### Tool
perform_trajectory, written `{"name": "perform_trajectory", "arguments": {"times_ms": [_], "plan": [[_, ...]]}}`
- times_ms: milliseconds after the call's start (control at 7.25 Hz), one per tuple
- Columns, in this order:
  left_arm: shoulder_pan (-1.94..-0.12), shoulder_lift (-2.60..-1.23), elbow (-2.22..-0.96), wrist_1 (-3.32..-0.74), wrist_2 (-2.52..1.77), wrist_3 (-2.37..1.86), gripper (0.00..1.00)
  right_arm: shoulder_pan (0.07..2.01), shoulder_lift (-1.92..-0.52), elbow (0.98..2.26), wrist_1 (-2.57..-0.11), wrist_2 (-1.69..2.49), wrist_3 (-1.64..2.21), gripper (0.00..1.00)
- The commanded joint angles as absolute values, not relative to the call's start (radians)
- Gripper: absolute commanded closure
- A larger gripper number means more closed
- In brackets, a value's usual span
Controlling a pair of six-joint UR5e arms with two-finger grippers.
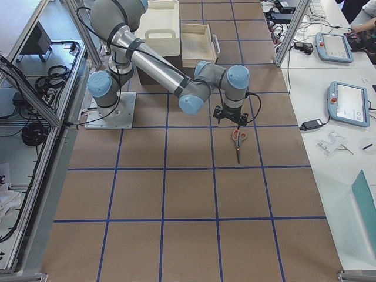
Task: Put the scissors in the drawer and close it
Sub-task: 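Move the right gripper outward over the orange-and-grey scissors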
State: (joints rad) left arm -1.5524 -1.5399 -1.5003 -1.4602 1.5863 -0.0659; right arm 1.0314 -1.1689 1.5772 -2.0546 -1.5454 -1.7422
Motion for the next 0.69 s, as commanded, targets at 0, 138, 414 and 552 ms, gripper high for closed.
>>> {"name": "perform_trajectory", "arguments": {"times_ms": [0,138,414,552], "plan": [[-1.552,-1.540,-1.500,-1.460,1.586,-0.064,0.00,1.025,-1.083,1.571,-2.165,-1.542,-1.865,0.03],[-1.552,-1.540,-1.500,-1.460,1.588,-0.064,0.00,1.025,-1.048,1.571,-2.189,-1.540,-1.876,0.04],[-1.552,-1.540,-1.500,-1.460,1.588,-0.064,0.00,1.025,-1.025,1.571,-2.197,-1.510,-1.932,0.04],[-1.552,-1.540,-1.500,-1.460,1.588,-0.064,0.00,1.025,-1.005,1.571,-2.239,-1.500,-1.940,0.04]]}}
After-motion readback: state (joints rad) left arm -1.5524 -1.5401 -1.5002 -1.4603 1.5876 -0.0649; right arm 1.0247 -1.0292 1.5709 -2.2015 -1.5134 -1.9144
